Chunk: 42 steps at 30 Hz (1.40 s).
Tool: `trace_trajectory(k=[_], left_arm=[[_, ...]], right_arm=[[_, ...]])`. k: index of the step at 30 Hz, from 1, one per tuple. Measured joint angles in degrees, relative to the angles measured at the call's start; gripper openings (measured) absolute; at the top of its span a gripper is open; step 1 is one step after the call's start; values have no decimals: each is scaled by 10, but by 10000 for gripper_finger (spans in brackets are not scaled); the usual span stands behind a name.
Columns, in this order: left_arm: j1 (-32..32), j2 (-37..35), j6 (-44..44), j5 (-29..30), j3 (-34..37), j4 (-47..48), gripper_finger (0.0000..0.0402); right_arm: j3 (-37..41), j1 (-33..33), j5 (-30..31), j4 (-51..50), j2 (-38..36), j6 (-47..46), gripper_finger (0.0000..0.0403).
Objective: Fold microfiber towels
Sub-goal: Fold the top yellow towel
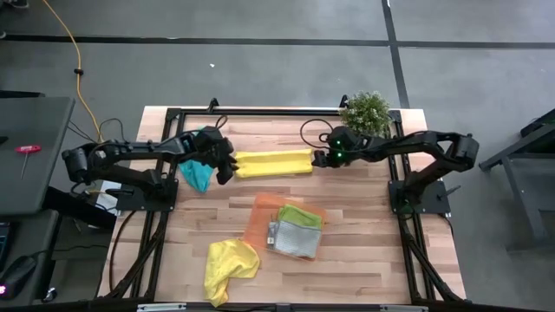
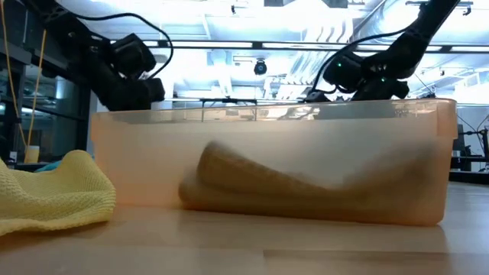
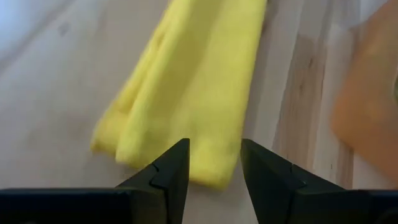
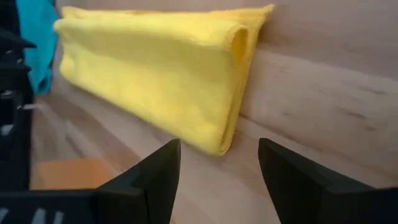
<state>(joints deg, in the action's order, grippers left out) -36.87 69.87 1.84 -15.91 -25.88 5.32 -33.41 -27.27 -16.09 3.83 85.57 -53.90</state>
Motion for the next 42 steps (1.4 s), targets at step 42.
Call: trace_trajectory(k=[42], left_arm=[[19,109,-135,124,37,-93,0]], right_arm=[[0,0,96,90,76,-123,208]])
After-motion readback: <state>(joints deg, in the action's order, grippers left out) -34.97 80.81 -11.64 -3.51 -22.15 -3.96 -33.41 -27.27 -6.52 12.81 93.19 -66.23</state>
